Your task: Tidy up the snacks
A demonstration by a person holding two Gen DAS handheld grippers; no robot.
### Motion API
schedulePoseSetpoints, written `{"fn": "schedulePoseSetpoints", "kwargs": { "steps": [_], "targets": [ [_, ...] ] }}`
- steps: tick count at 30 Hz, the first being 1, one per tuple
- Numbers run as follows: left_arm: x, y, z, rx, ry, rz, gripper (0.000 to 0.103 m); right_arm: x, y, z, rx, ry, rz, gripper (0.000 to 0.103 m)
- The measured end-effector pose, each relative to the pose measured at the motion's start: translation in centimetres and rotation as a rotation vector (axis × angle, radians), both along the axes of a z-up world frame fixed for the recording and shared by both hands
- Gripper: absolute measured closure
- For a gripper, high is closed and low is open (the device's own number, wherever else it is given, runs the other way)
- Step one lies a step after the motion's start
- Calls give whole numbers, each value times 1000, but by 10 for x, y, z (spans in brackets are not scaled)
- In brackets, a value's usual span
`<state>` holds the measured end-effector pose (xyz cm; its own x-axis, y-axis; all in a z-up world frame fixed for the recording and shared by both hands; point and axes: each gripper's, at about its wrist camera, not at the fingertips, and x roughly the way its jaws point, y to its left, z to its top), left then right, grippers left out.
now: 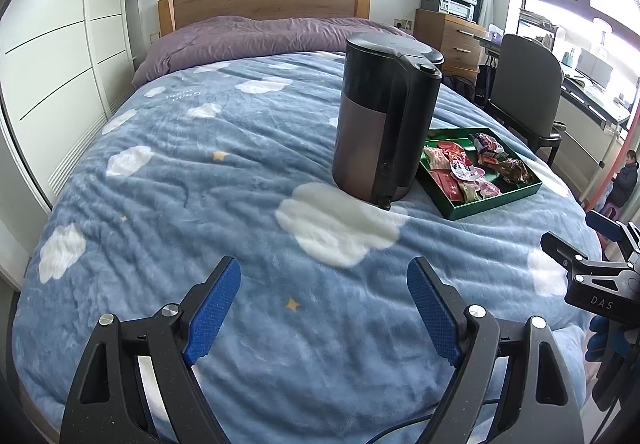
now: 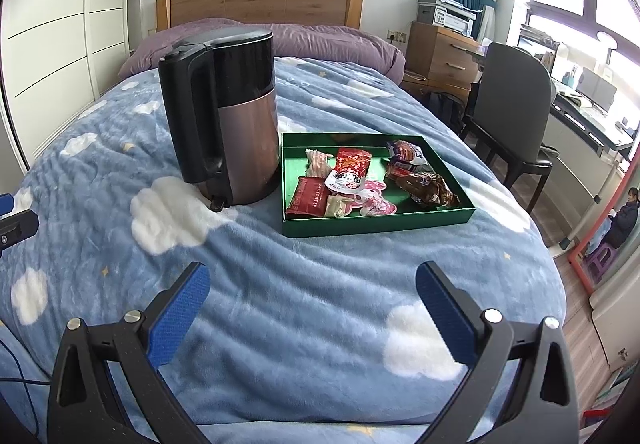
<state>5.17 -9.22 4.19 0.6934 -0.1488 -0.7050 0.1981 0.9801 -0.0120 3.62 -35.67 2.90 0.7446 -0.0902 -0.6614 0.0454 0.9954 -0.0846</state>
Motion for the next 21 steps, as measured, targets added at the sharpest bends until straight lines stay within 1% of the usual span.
{"fn": "schedulePoseSetpoints", "kwargs": {
  "steps": [21],
  "targets": [
    [0, 0, 3, -1, -4, -2, 22, -3, -8, -2, 1, 2, -13, 0]
  ]
}}
